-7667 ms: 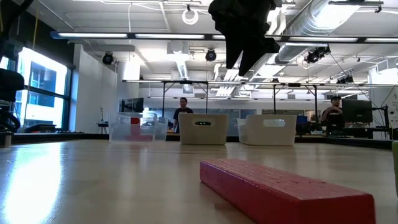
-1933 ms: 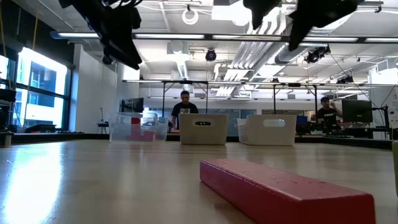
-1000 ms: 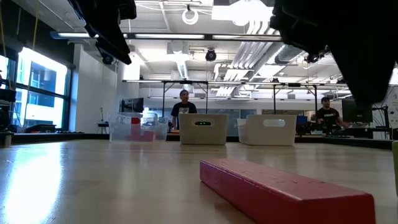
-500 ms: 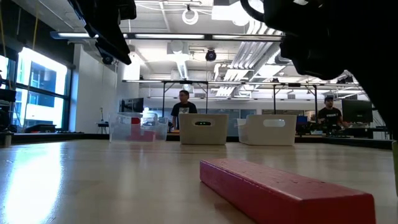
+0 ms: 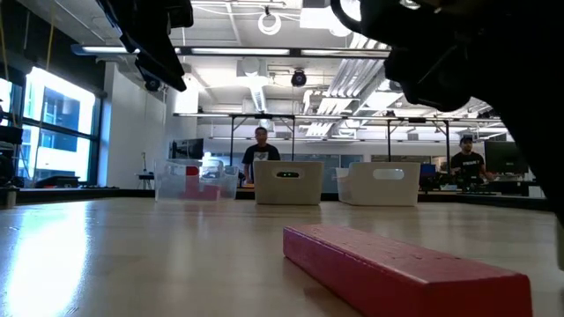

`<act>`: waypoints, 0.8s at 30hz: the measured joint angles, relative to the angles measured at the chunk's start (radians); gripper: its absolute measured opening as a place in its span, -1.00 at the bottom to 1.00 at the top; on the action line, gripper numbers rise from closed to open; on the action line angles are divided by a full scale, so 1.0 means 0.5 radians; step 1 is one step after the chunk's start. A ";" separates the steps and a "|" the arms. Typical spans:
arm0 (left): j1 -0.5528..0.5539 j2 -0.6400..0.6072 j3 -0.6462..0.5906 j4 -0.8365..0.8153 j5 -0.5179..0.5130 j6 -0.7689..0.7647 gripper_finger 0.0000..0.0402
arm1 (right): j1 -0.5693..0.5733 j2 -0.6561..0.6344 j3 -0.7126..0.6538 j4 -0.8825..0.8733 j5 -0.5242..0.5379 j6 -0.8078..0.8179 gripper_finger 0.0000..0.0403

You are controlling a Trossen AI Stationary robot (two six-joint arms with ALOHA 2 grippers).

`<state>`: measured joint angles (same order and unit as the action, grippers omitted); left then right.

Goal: Sort & place blocks by color
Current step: Put the green block into the gray bin

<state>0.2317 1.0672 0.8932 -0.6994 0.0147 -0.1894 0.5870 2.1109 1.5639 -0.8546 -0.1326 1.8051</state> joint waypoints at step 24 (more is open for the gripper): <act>0.003 0.001 -0.001 0.044 -0.001 -0.003 -0.02 | -0.938 -0.384 0.000 -0.039 0.228 -1.742 -0.50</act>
<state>0.2333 1.0676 0.8928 -0.6774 0.0143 -0.1909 0.1180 1.9188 1.5639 -0.8741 -0.0188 0.9342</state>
